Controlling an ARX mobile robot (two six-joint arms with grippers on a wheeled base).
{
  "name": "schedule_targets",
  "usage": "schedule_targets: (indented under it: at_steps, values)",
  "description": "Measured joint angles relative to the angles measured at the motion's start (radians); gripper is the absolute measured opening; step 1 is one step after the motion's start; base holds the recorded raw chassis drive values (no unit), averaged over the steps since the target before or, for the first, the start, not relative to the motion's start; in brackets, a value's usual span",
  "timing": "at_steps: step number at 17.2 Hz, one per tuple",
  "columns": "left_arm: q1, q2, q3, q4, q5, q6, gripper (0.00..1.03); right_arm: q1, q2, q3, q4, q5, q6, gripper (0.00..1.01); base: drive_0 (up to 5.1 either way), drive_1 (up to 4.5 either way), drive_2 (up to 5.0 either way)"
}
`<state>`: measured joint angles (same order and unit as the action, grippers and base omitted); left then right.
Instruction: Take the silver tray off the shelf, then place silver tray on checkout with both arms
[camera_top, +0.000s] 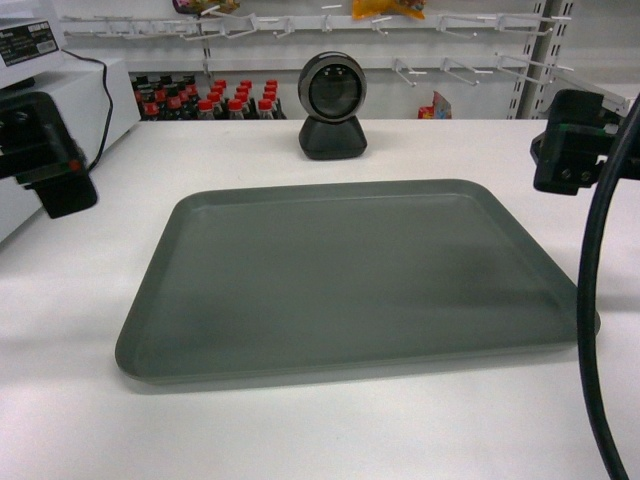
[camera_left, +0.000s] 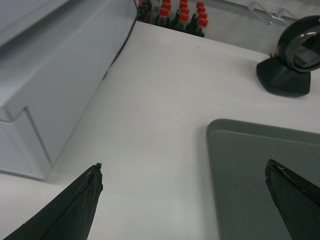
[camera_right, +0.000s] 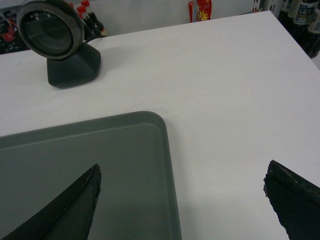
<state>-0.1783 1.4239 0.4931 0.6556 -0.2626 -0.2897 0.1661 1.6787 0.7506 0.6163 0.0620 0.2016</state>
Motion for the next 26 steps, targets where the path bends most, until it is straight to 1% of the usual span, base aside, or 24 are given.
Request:
schedule_targets:
  at_steps: [1, 2, 3, 4, 5, 6, 7, 8, 9, 10, 11, 12, 13, 14, 15, 16, 17, 20, 21, 23, 24, 26]
  values:
    - [0.019, -0.05, -0.019, -0.023, 0.01, -0.003, 0.98, -0.006, -0.03, -0.012, -0.011, -0.006, 0.013, 0.98, 0.0, 0.0, 0.0]
    - [0.029, -0.095, -0.034, -0.038, 0.025, -0.002, 0.98, -0.012, -0.067, -0.023, -0.027, -0.008, 0.019, 0.98, 0.0, 0.0, 0.0]
    - [0.043, -0.152, -0.046, -0.059, 0.044, 0.002, 0.98, -0.016, -0.107, -0.031, -0.047, -0.01, 0.02, 0.98, 0.0, 0.0, 0.0]
    - [0.051, -0.184, -0.049, -0.068, 0.052, 0.008, 0.98, -0.017, -0.131, -0.032, -0.063, -0.01, 0.024, 0.98, 0.0, 0.0, 0.0]
    - [0.063, -0.198, -0.053, -0.061, 0.064, 0.016, 0.98, -0.017, -0.137, -0.077, 0.107, 0.036, -0.011, 0.92, 0.0, 0.0, 0.0]
    - [0.08, -0.185, -0.104, 0.106, 0.122, 0.071, 0.9, -0.024, -0.164, -0.15, 0.232, 0.064, -0.072, 0.81, 0.0, 0.0, 0.0]
    - [0.098, -0.204, -0.195, 0.214, 0.17, 0.166, 0.75, -0.033, -0.227, -0.245, 0.294, 0.061, -0.134, 0.68, 0.0, 0.0, 0.0]
    - [0.1, -0.217, -0.213, 0.221, 0.175, 0.186, 0.72, -0.04, -0.26, -0.274, 0.291, 0.061, -0.151, 0.63, 0.0, 0.0, 0.0]
    - [0.111, -0.286, -0.256, 0.22, 0.191, 0.237, 0.57, -0.053, -0.34, -0.323, 0.278, 0.057, -0.172, 0.5, 0.0, 0.0, 0.0]
    - [0.173, -0.38, -0.301, 0.204, 0.256, 0.267, 0.34, -0.063, -0.476, -0.415, 0.253, 0.042, -0.189, 0.24, 0.0, 0.0, 0.0]
    - [0.18, -0.492, -0.376, 0.141, 0.261, 0.271, 0.02, -0.086, -0.581, -0.52, 0.241, 0.014, -0.199, 0.02, 0.0, 0.0, 0.0]
    - [0.179, -0.526, -0.386, 0.125, 0.262, 0.275, 0.02, -0.095, -0.613, -0.545, 0.231, 0.009, -0.199, 0.02, 0.0, 0.0, 0.0]
    - [0.179, -0.562, -0.396, 0.106, 0.262, 0.275, 0.02, -0.131, -0.653, -0.57, 0.217, -0.032, -0.199, 0.02, 0.0, 0.0, 0.0]
    - [0.179, -0.608, -0.414, 0.073, 0.262, 0.275, 0.02, -0.163, -0.692, -0.591, 0.205, -0.052, -0.199, 0.02, 0.0, 0.0, 0.0]
    - [0.179, -0.61, -0.443, 0.126, 0.261, 0.275, 0.02, -0.17, -0.723, -0.607, 0.19, -0.051, -0.199, 0.02, 0.0, 0.0, 0.0]
    - [0.179, -0.622, -0.46, 0.107, 0.262, 0.275, 0.02, -0.166, -0.76, -0.627, 0.169, -0.057, -0.199, 0.02, 0.0, 0.0, 0.0]
    - [0.179, -0.654, -0.479, 0.061, 0.262, 0.275, 0.02, -0.166, -0.803, -0.648, 0.143, -0.06, -0.199, 0.02, 0.0, 0.0, 0.0]
    - [0.178, -0.778, -0.484, -0.025, 0.262, 0.276, 0.02, -0.166, -0.895, -0.678, 0.087, -0.06, -0.199, 0.02, 0.0, 0.0, 0.0]
    - [0.178, -0.819, -0.484, -0.063, 0.262, 0.276, 0.02, -0.166, -0.906, -0.71, 0.147, -0.06, -0.199, 0.02, 0.0, 0.0, 0.0]
    - [0.178, -0.904, -0.484, -0.146, 0.262, 0.275, 0.02, -0.166, -0.963, -0.737, 0.049, -0.06, -0.199, 0.02, 0.0, 0.0, 0.0]
    - [0.178, -0.931, -0.484, -0.169, 0.262, 0.276, 0.02, -0.166, -0.999, -0.737, 0.042, -0.06, -0.199, 0.02, 0.0, 0.0, 0.0]
    - [0.178, -0.986, -0.484, -0.217, 0.262, 0.276, 0.02, -0.166, -1.076, -0.738, -0.017, -0.06, -0.199, 0.02, 0.0, 0.0, 0.0]
